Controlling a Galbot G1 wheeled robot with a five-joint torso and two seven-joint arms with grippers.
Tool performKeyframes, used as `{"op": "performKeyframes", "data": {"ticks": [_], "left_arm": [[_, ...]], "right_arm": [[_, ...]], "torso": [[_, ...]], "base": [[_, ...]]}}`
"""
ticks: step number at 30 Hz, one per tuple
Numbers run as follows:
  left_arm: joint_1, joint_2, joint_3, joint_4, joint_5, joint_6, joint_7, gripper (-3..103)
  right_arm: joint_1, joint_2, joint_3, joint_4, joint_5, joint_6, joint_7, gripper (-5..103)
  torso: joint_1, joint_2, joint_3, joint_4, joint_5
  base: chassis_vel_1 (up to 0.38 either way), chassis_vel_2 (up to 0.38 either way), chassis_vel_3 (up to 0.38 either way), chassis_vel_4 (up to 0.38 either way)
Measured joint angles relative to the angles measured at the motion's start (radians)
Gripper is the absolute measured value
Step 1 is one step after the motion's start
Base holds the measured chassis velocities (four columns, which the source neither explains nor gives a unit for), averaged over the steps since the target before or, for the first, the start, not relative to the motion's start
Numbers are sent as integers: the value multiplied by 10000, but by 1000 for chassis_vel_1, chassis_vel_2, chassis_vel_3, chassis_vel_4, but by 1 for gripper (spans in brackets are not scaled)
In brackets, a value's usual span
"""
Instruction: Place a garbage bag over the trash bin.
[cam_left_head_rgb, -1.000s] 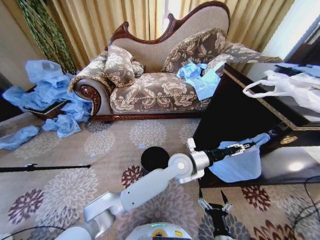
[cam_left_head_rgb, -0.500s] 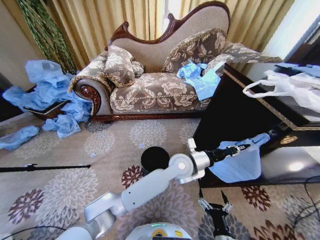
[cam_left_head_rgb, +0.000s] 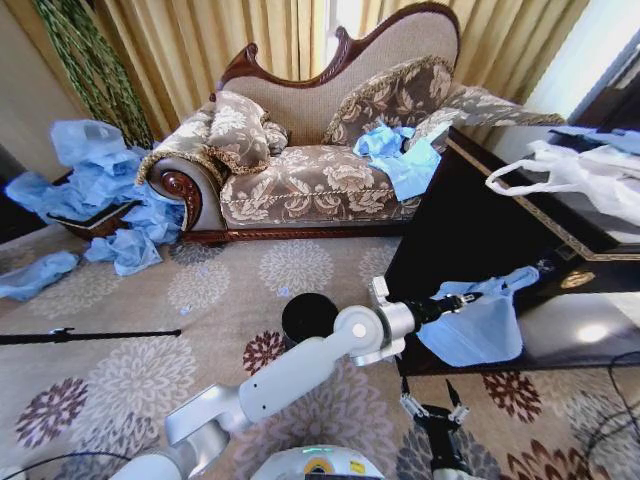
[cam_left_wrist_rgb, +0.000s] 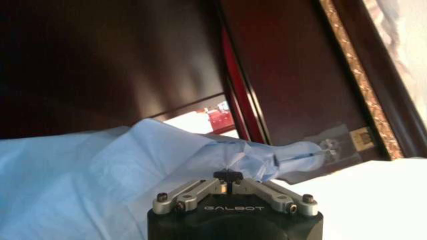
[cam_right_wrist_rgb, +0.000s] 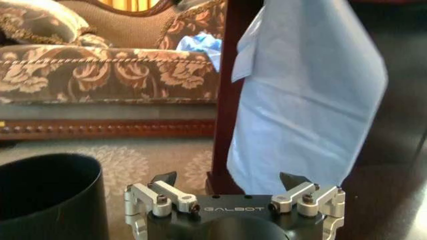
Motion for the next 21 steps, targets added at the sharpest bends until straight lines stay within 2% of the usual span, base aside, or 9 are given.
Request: {"op": "performKeyframes", "data": {"ticks": [8,11,12,13,15,21], "left_arm": [[117,217,-62,53,21,175,-409,0],[280,441,-139,110,103,247,-521,0],[280,441,-139,110,103,247,-521,0],[318,496,-165,109,110,260,-536,0],[483,724,-321,-28,112,302,-570,0],[680,1035,-520,-294,90,390,-671,0]], "right_arm": [[-183,0,489,254,615,150,-559,100],[-352,0,749,363,1229,705,-1716,100],[-352,0,749,363,1229,705,-1716,100],[-380,-13,827,362,1410,906,-2047,100],[-435,-130,1262,326,2161,1551,-3296,100],[-478,-246,1645,540,2824,1784,-4062,100]], "torso": [[0,0,0,-2,0],[0,0,0,-1,-1],[0,0,0,-1,-1],[0,0,0,-1,0],[0,0,0,0,0],[0,0,0,0,0]], "base": [[0,0,0,0],[0,0,0,0],[0,0,0,0],[0,0,0,0],[0,0,0,0],[0,0,0,0]]}}
